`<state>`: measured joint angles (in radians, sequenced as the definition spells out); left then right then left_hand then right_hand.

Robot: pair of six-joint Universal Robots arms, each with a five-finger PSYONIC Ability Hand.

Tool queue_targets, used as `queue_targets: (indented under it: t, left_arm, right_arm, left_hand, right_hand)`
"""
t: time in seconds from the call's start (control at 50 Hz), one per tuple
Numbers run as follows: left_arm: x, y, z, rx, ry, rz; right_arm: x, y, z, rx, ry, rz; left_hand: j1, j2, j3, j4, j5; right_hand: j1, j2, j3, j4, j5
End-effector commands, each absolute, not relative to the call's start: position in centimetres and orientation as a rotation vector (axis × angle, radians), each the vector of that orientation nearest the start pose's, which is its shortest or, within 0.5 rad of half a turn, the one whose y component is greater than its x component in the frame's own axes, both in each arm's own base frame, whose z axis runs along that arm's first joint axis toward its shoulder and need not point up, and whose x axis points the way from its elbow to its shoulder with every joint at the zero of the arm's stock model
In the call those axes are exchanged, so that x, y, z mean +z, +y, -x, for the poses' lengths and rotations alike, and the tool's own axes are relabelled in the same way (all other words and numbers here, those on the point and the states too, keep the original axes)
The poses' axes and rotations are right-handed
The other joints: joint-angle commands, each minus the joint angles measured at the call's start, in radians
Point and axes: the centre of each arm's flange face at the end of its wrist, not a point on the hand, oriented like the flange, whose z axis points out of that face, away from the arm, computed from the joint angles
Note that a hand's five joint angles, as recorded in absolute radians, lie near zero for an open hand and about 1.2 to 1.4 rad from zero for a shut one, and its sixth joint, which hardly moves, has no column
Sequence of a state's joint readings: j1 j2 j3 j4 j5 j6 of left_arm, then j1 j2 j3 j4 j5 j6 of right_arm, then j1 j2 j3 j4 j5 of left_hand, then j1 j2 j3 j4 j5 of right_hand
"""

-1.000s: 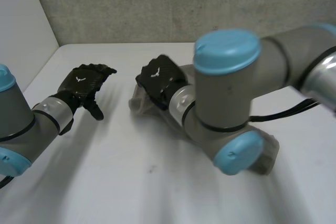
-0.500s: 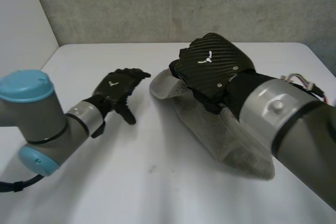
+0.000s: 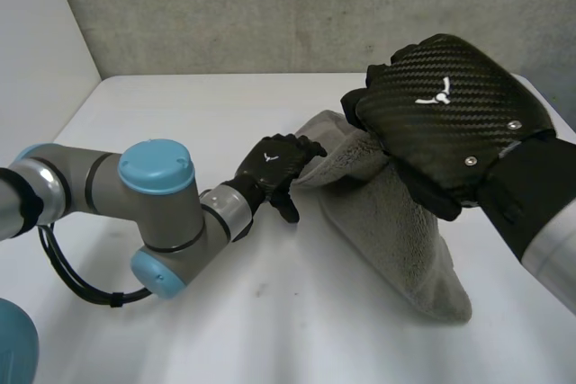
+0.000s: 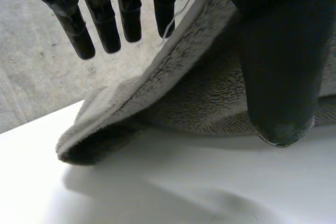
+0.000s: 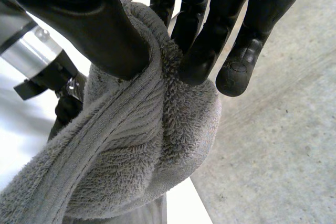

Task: Fold the towel.

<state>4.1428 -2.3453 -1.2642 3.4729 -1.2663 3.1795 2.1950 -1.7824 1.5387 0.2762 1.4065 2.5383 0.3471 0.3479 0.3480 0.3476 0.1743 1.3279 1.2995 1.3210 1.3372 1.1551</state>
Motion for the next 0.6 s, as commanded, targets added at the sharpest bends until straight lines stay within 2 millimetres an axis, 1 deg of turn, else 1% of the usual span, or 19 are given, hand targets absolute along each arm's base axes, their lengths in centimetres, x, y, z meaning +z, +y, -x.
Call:
queue_targets:
  t: [0.02,0.14,0.18,0.2,0.22,0.24,0.26,0.3,0.36,0.38,0.4,0.44,0.46,0.48,0.5,0.52,0.56,0.58,0.6]
  left_arm:
    - [13.8,-28.8,37.7,1.605,-1.814,0.74]
    - [12.9,-28.1,39.1,1.587,-1.796,0.757]
    - [12.4,-28.5,39.4,1.589,-1.794,0.757]
    - [12.4,-28.5,39.4,1.589,-1.794,0.757]
    - [12.3,-28.7,39.5,1.594,-1.794,0.754]
    - [12.3,-28.7,39.5,1.594,-1.793,0.754]
    - [12.3,-28.9,39.6,1.603,-1.79,0.751]
    - [12.5,-29.2,39.6,1.629,-1.794,0.742]
    - [13.3,-30.5,38.6,1.739,-1.849,0.688]
    - [14.1,-31.4,37.7,1.823,-1.885,0.661]
    - [14.1,-31.4,37.7,1.824,-1.885,0.661]
    - [17.3,-33.8,34.5,2.025,-1.944,0.599]
    - [17.3,-33.8,34.5,2.026,-1.945,0.599]
    - [18.7,-34.4,32.9,2.099,-1.972,0.603]
    - [20.2,-34.6,31.5,2.165,-1.965,0.631]
    - [20.3,-34.6,31.5,2.166,-1.965,0.631]
    - [23.3,-34.2,29.8,2.257,-1.93,0.702]
    - [23.3,-34.2,29.7,2.258,-1.93,0.702]
    - [24.9,-33.7,29.1,2.297,-1.9,0.726]
  right_arm:
    - [36.9,-9.9,-25.1,-2.136,1.626,1.3]
    - [38.4,-8.9,-24.3,-2.186,1.586,1.252]
    - [38.8,-8.6,-24.0,-2.185,1.594,1.249]
    - [38.8,-8.6,-24.0,-2.185,1.594,1.249]
    - [38.9,-8.6,-23.9,-2.188,1.599,1.247]
    - [38.9,-8.6,-23.9,-2.188,1.599,1.247]
    - [38.9,-8.7,-23.8,-2.187,1.608,1.247]
    - [39.0,-8.9,-23.7,-2.192,1.62,1.242]
    - [38.8,-10.3,-23.3,-2.218,1.684,1.22]
    - [38.6,-11.5,-22.9,-2.232,1.732,1.204]
    - [38.6,-11.5,-22.9,-2.233,1.733,1.204]
    - [38.3,-13.8,-22.1,-2.254,1.812,1.166]
    - [38.3,-13.8,-22.1,-2.254,1.812,1.166]
    - [37.9,-15.2,-21.8,-2.246,1.862,1.15]
    - [37.4,-16.3,-21.7,-2.227,1.891,1.151]
    - [37.4,-16.3,-21.7,-2.227,1.891,1.151]
    - [37.0,-17.7,-21.6,-2.197,1.902,1.157]
    - [37.0,-17.7,-21.6,-2.196,1.902,1.157]
    - [37.0,-18.3,-21.5,-2.196,1.908,1.152]
  left_hand:
    - [0.145,0.144,0.144,0.145,0.143]
    - [0.398,0.397,0.397,0.397,0.396]
    - [0.737,0.736,0.736,0.736,0.735]
    - [0.738,0.738,0.737,0.738,0.737]
    - [0.916,0.915,0.915,0.915,0.914]
    - [0.917,0.917,0.917,0.917,0.916]
    - [1.048,1.047,1.047,1.047,1.046]
    - [1.049,1.048,1.048,1.049,1.047]
    - [1.049,1.048,1.048,1.049,1.047]
    - [1.049,1.048,1.048,1.049,1.047]
    - [1.049,1.048,1.048,1.049,1.047]
    - [1.049,1.048,1.048,1.049,1.047]
    - [1.049,1.048,1.048,1.049,1.047]
    - [1.049,1.048,1.048,1.049,1.047]
    - [1.049,1.048,1.048,1.049,1.047]
    - [1.049,1.048,1.048,1.049,1.047]
    - [1.049,1.048,1.048,1.049,1.047]
    - [1.049,1.048,1.048,1.049,1.047]
    - [1.049,1.048,1.048,1.049,1.047]
  right_hand:
    - [0.068,0.097,0.075,0.059,0.067]
    - [0.068,0.097,0.075,0.059,0.067]
    - [0.068,0.097,0.075,0.059,0.067]
    - [0.068,0.097,0.075,0.059,0.067]
    - [0.068,0.097,0.075,0.059,0.067]
    - [0.068,0.097,0.075,0.059,0.067]
    - [0.068,0.097,0.075,0.059,0.067]
    - [0.068,0.097,0.075,0.059,0.067]
    - [0.068,0.097,0.075,0.059,0.067]
    - [0.068,0.097,0.075,0.059,0.067]
    - [0.068,0.097,0.075,0.059,0.067]
    - [0.068,0.097,0.075,0.059,0.067]
    - [0.068,0.097,0.075,0.059,0.067]
    - [0.068,0.097,0.075,0.059,0.067]
    - [0.068,0.097,0.075,0.059,0.067]
    - [0.068,0.097,0.075,0.059,0.067]
    - [0.068,0.097,0.075,0.059,0.067]
    - [0.068,0.097,0.075,0.059,0.067]
    - [0.068,0.097,0.075,0.059,0.067]
